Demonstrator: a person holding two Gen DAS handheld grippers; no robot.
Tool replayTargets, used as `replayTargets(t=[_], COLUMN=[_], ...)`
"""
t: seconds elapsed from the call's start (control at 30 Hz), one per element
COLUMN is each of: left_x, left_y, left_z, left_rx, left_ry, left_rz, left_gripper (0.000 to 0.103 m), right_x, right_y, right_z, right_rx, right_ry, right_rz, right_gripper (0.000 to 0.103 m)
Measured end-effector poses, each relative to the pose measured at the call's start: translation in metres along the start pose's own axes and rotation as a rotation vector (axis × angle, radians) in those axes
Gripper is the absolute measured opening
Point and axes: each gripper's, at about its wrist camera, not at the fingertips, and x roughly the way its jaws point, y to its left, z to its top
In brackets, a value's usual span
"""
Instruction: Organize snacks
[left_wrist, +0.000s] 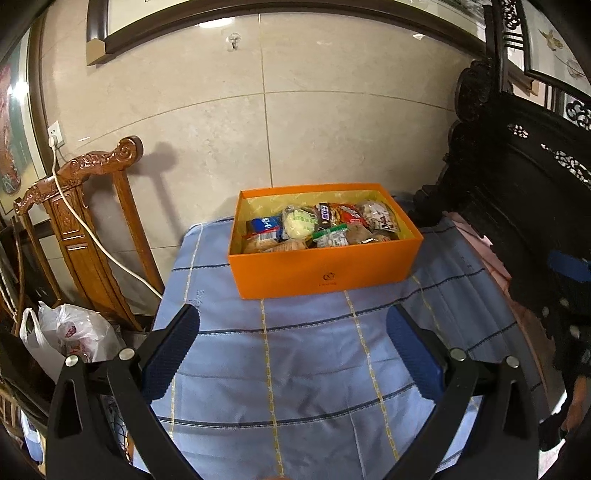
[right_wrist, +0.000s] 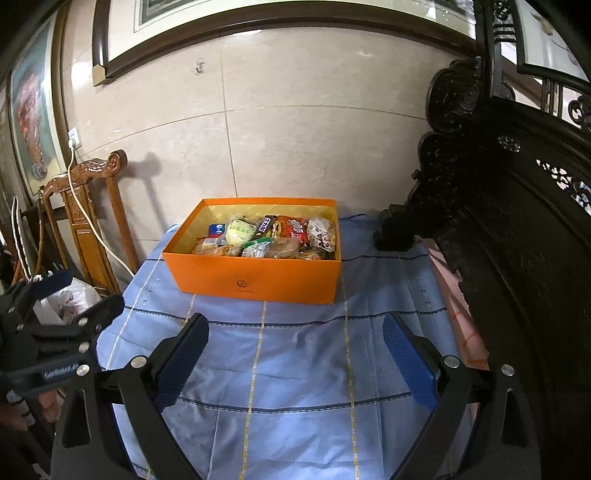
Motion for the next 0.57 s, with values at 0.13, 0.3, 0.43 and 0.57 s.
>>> replayTargets(t=[0.13,0.3,0.43,0.57], left_x=[-0.0013,-0.0041,-0.0039,-0.0034], left_y=[0.0018,0.0018,0.0029,0.0063], left_z=[-0.0036,-0.0043,-0.0043,-0.0056], left_rx=[-0.012,0.0,-0.017,-0.038], left_ry=[-0.012,-0.031,-0.019,-0.009], left_rz=[0.01,0.03,0.045,0.038], left_gripper=[0.099,0.099,0.099,0.099], right_x=[0.002,0.0026,0.0042,0.0039], right_y=[0.0002,-0.0002,-0.0016,-0.002], right_z=[0.0001,0.0001,-0.0001,-0.0012], right_rx=[0.004,0.008,0.008,0.002], right_ry=[0.004,0.004,0.006,0.009], right_rz=[-0.001,-0.005,-0.004,-0.001], right_gripper=[0.096,0.096,0.096,0.096])
